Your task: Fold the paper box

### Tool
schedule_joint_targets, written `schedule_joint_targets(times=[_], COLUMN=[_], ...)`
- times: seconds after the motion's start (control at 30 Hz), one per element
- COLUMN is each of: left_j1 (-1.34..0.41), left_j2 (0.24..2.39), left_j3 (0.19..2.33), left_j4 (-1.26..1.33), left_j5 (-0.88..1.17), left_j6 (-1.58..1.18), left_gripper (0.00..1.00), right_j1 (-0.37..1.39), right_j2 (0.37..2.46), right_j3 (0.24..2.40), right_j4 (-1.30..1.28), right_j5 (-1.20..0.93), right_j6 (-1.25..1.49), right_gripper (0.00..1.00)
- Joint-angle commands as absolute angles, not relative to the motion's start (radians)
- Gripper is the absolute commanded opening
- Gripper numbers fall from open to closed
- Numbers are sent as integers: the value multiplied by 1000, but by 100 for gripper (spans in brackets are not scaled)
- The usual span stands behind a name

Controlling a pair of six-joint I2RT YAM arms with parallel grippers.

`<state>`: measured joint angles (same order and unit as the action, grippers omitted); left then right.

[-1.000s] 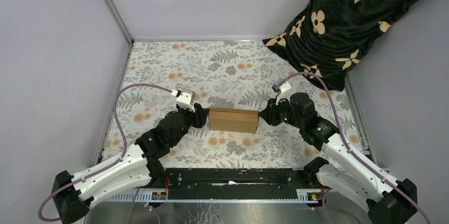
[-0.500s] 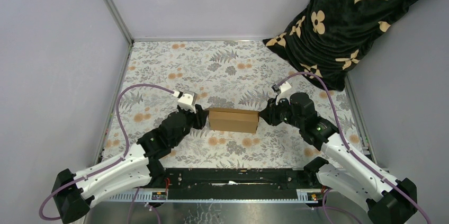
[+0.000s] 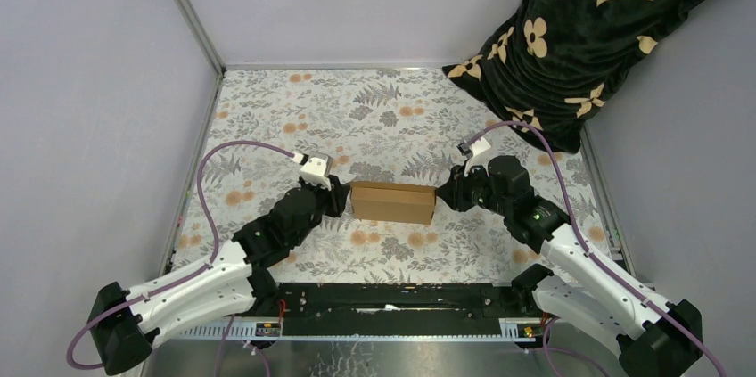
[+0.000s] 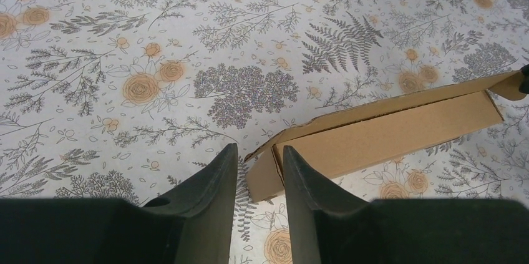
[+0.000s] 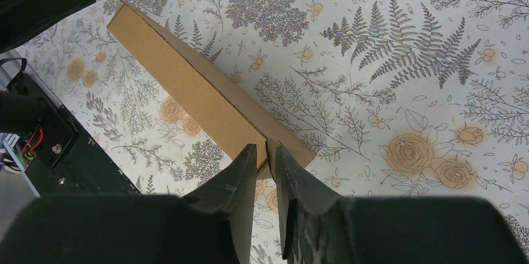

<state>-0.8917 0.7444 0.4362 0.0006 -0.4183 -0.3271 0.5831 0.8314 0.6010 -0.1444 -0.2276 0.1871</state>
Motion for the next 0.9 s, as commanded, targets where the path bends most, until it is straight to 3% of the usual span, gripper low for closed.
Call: schedule_joint_targets(times=[0.0, 0.87], left_j1=[-899, -900], left_j2=[753, 780], left_j3=[433, 457], left_j4=[43, 74], left_j5=[-449, -439], left_j6=[-318, -284], left_gripper=[38, 34], right_j1=[595, 595], right_j2=[832, 833], right_j3=[604, 606], right_j4=[-96, -89], right_j5=[-223, -221], right_j6=[178, 175], right_gripper=[25, 24])
